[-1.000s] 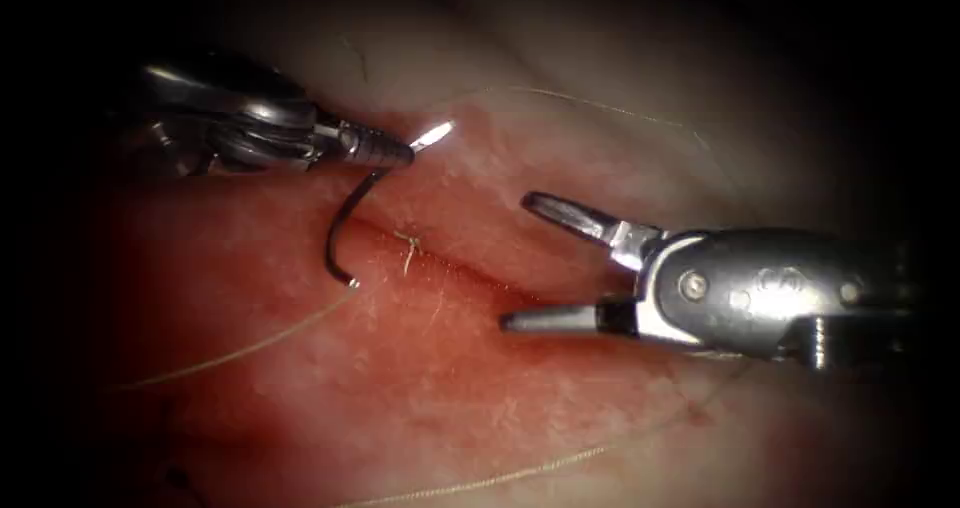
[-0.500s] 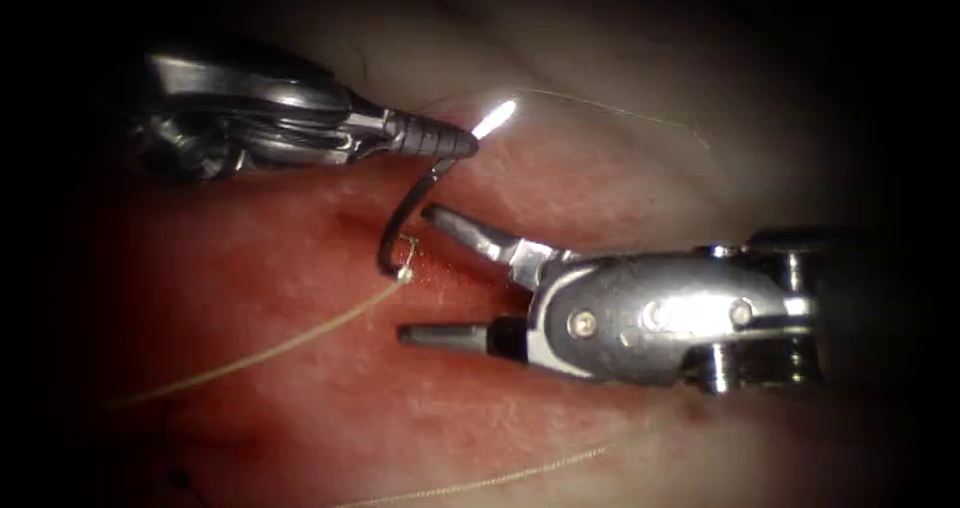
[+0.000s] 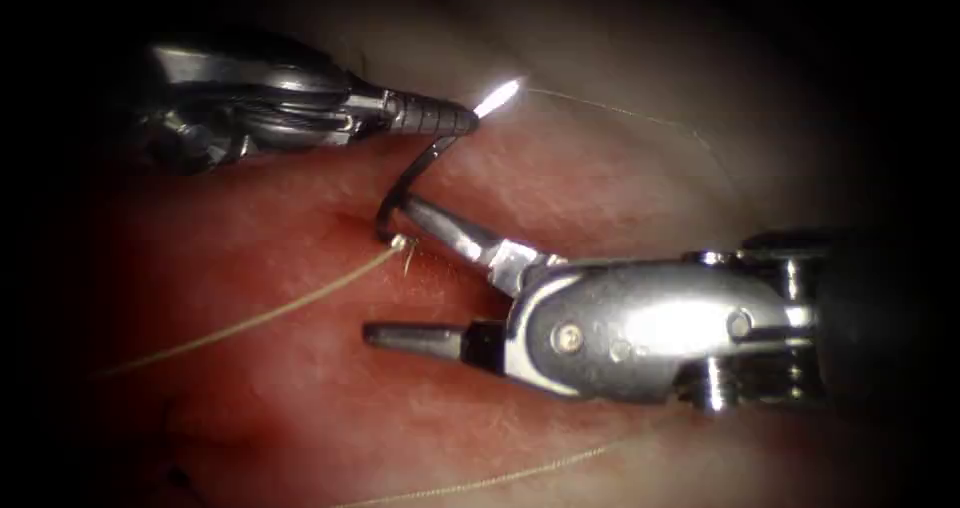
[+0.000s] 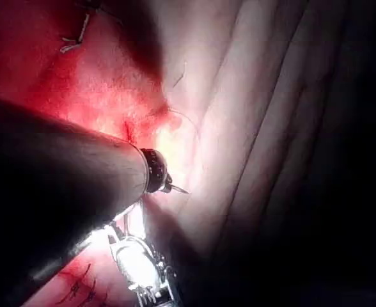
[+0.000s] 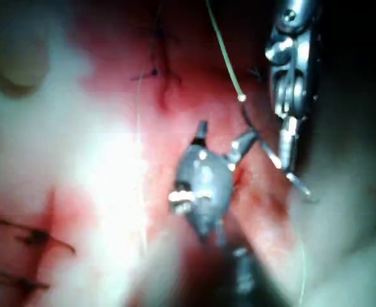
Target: Wound Closure
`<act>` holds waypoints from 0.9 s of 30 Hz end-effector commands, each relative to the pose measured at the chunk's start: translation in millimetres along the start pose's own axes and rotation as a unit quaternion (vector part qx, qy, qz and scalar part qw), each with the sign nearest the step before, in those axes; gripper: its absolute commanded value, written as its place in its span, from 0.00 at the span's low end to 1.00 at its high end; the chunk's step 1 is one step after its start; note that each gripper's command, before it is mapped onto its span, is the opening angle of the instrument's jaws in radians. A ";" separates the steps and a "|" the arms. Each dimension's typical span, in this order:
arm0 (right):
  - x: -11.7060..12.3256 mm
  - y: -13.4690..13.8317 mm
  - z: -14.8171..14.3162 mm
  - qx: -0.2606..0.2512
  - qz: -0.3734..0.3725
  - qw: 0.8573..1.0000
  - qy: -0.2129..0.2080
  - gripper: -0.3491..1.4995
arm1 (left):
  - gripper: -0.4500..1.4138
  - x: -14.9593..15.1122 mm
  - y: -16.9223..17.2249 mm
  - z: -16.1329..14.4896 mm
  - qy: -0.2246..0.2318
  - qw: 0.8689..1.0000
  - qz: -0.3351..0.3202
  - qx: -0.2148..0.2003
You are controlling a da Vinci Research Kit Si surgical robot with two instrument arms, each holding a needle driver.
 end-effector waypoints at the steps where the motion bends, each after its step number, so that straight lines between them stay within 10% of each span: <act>1: -0.3 -0.4 0.8 0.001 -0.001 1.000 0.002 0.87 | 0.05 -0.3 -0.2 0.7 0.001 1.000 0.000 0.002; 17: 1.6 -0.1 0.9 -0.016 0.008 1.000 0.015 0.79 | 0.05 -0.6 -0.7 1.2 0.018 1.000 0.004 0.020; 21: 1.3 -0.2 0.9 -0.005 0.003 1.000 0.023 0.52 | 0.05 -0.8 -0.5 1.3 0.020 1.000 0.003 0.020; 22: 1.4 -0.3 0.6 0.016 0.003 0.999 0.031 0.00 | 0.05 -0.8 -0.5 1.3 0.020 1.000 0.003 0.021; 27: 0.9 0.9 -1.7 0.031 -0.006 0.999 0.010 0.00 | 0.05 -0.7 -0.6 0.5 0.024 1.000 0.006 0.013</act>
